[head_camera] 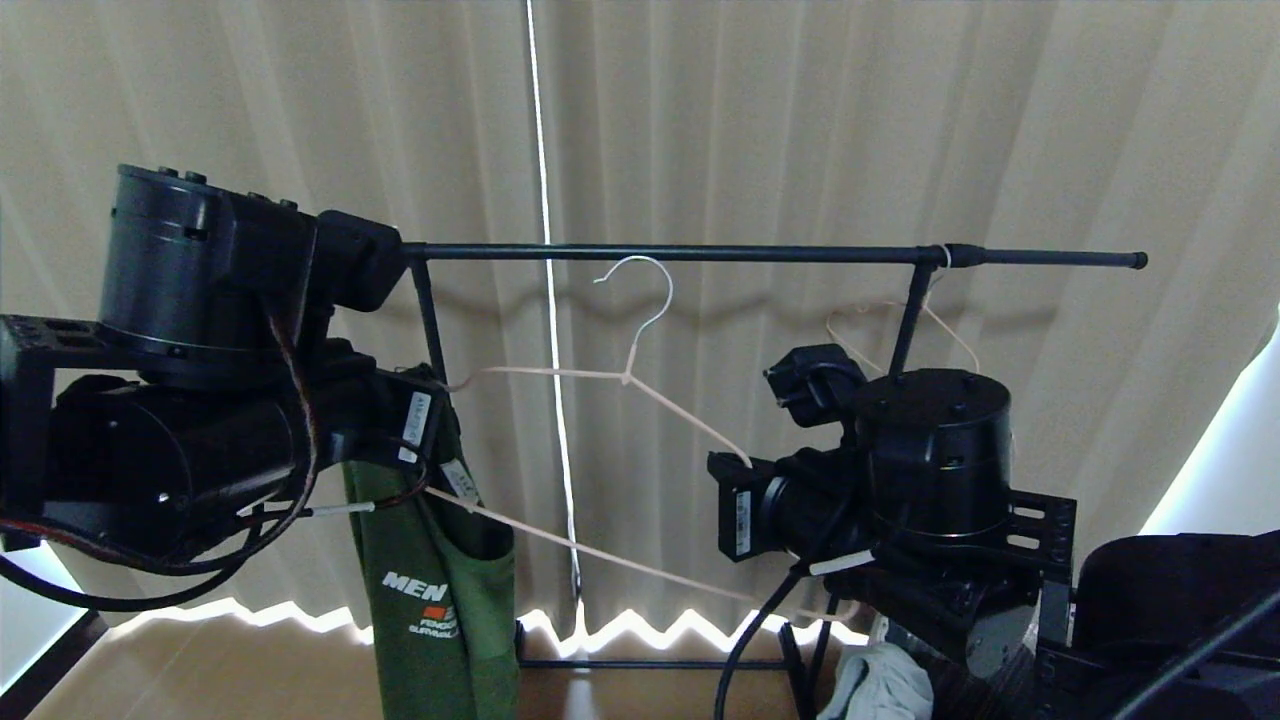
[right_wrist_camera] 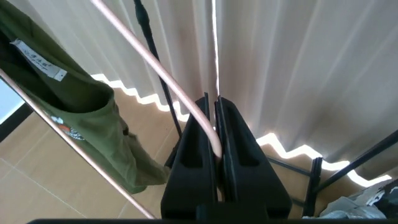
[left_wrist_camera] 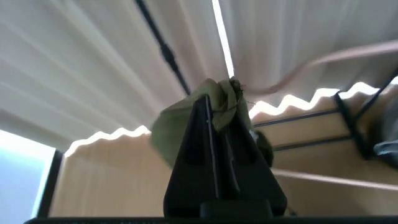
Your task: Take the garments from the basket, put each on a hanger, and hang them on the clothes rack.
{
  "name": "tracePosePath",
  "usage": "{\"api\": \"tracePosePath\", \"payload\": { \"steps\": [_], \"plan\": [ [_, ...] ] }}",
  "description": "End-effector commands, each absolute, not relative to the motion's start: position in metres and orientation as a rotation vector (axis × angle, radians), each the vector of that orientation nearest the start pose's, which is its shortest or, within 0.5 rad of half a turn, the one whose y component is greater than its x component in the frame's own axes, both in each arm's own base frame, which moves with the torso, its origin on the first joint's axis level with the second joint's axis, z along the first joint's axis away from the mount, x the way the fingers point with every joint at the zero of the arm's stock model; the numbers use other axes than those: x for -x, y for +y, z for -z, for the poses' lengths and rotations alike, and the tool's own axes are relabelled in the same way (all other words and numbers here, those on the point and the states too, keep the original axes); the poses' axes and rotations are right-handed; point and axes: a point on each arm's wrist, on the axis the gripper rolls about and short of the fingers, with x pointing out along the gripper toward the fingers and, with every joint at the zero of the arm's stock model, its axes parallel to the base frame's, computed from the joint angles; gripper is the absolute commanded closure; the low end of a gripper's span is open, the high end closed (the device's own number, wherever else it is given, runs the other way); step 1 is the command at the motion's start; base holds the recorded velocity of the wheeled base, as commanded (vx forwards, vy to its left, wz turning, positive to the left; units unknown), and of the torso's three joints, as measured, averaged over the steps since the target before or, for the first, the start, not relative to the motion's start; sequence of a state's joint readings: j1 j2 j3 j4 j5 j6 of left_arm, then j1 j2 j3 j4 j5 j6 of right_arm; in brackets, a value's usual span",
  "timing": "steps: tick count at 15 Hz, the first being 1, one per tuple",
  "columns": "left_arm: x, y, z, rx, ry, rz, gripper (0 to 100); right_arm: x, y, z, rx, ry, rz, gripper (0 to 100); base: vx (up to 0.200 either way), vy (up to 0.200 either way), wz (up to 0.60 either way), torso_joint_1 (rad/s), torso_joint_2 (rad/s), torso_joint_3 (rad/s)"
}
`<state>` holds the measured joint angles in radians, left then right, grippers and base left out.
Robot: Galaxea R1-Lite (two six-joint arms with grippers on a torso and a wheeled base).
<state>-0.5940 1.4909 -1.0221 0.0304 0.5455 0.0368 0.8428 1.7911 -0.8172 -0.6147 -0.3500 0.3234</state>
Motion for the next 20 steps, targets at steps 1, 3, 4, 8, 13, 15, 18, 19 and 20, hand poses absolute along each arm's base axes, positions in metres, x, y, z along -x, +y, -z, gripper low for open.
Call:
{"api": "tracePosePath", "payload": {
  "steps": [1,3,4,8,13,15,18,19,20],
  "plan": [
    [-0.220,-0.140,-0.240,-0.294,0.417,0.071,100,-0.213,0.240,-0.152,-0.102,0.383,-0.454,100,0.000,0.000,0.00,0.000,0.00,0.000],
    [-0.227,-0.145,-0.243,-0.260,0.410,0.062,100,-0.200,0.246,-0.147,-0.077,0.404,-0.491,100,0.000,0.000,0.00,0.000,0.00,0.000],
    [-0.229,-0.145,-0.245,-0.253,0.407,0.056,100,-0.195,0.246,-0.144,-0.065,0.417,-0.501,100,0.000,0.000,0.00,0.000,0.00,0.000],
    [-0.230,-0.140,-0.242,-0.260,0.423,0.040,100,-0.206,0.231,-0.137,-0.044,0.416,-0.375,100,0.000,0.000,0.00,0.000,0.00,0.000],
    [-0.216,-0.159,-0.243,-0.281,0.417,0.125,100,-0.228,0.227,-0.141,-0.071,0.387,-0.313,100,0.000,0.000,0.00,0.000,0.00,0.000],
    [-0.208,-0.166,-0.246,-0.297,0.419,0.166,100,-0.240,0.225,-0.143,-0.070,0.370,-0.281,100,0.000,0.000,0.00,0.000,0.00,0.000],
    [-0.200,-0.180,-0.251,-0.283,0.410,0.218,100,-0.242,0.230,-0.147,-0.077,0.355,-0.292,100,0.000,0.000,0.00,0.000,0.00,0.000],
    [-0.202,-0.186,-0.251,-0.273,0.410,0.224,100,-0.239,0.234,-0.148,-0.078,0.353,-0.309,100,0.000,0.000,0.00,0.000,0.00,0.000],
    [-0.205,-0.191,-0.249,-0.263,0.416,0.230,100,-0.234,0.239,-0.149,-0.079,0.351,-0.331,100,0.000,0.000,0.00,0.000,0.00,0.000]
  ]
}}
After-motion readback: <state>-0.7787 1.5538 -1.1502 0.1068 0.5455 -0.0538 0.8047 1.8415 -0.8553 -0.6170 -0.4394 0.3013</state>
